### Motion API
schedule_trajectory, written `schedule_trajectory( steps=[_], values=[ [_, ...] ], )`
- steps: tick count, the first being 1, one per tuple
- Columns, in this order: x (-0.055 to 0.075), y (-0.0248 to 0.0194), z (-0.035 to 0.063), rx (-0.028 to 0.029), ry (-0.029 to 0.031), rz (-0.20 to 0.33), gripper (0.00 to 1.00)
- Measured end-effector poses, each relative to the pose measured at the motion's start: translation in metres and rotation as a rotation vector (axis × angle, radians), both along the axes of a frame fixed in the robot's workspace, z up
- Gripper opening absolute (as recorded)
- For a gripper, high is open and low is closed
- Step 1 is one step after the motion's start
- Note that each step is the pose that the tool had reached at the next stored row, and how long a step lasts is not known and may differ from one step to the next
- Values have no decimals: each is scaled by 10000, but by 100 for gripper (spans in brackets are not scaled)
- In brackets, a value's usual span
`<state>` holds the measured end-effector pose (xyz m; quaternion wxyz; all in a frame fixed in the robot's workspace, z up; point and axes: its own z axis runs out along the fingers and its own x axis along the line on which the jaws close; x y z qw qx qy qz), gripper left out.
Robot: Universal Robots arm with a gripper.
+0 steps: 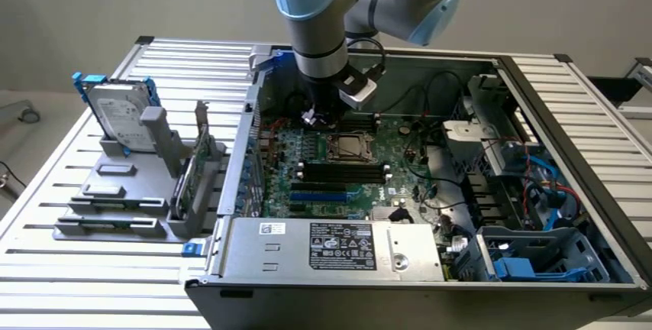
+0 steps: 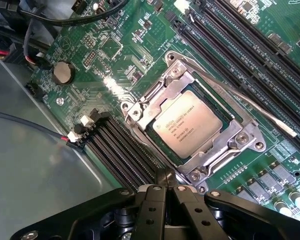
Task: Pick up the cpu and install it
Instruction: 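Install the first cpu locking lever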
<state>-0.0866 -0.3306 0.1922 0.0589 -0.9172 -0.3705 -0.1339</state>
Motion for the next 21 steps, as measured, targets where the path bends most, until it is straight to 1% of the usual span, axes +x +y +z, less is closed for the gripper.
schedule_trajectory(
  steps=[7,14,21],
  values=[
    [16,0,-3,-30,10,4,11],
    [46,2,-2,-24,29,10,11],
    [87,0,-3,-37,8,3,11]
  ],
)
